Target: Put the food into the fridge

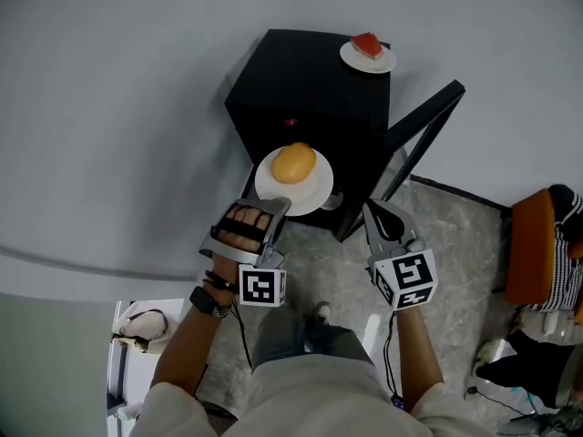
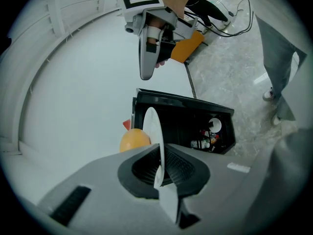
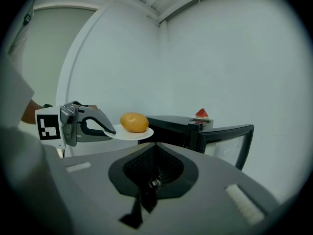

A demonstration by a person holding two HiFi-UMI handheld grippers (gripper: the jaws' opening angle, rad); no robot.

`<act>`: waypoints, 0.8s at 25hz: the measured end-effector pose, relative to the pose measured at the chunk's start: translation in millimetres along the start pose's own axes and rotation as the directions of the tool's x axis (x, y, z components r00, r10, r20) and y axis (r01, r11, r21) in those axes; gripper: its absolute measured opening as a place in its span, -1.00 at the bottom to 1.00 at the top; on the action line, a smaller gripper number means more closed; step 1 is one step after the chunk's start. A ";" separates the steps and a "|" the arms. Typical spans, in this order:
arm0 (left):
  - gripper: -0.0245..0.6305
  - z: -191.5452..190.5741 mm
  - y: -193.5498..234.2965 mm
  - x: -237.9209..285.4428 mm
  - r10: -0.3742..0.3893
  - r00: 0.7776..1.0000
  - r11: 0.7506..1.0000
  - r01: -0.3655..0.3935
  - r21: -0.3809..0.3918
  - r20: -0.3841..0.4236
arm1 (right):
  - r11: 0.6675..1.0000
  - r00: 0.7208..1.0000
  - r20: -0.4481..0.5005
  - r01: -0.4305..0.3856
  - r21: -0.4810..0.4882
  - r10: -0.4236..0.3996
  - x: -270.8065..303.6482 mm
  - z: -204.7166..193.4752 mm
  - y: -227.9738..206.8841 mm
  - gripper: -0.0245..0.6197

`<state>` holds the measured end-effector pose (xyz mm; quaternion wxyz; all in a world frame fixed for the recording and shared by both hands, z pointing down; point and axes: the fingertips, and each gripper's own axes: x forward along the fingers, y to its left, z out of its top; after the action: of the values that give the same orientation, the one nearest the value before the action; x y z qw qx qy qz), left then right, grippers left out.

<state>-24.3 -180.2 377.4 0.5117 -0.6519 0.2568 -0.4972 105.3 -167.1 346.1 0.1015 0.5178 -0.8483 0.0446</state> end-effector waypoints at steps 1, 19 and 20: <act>-0.86 -2.7 -3.1 3.3 0.001 1.000 1.000 -0.001 0.005 -0.003 | 1.000 1.000 -0.006 -0.005 -0.007 0.004 4.2 -3.1 1.2 -0.90; -0.86 -36.4 -70.9 92.0 0.019 0.998 0.999 -0.021 0.027 0.056 | 0.996 0.996 -0.009 0.085 0.020 -0.084 76.7 -65.3 -6.6 -0.90; -0.86 -36.3 -76.0 96.9 0.015 0.998 0.999 -0.017 0.027 0.066 | 0.996 0.996 -0.013 0.086 0.014 -0.086 81.0 -69.6 -5.0 -0.90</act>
<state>-34.4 -250.7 484.3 0.5329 -0.6586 0.2382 -0.4749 82.7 -227.2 431.5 0.1050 0.5541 -0.8243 0.0494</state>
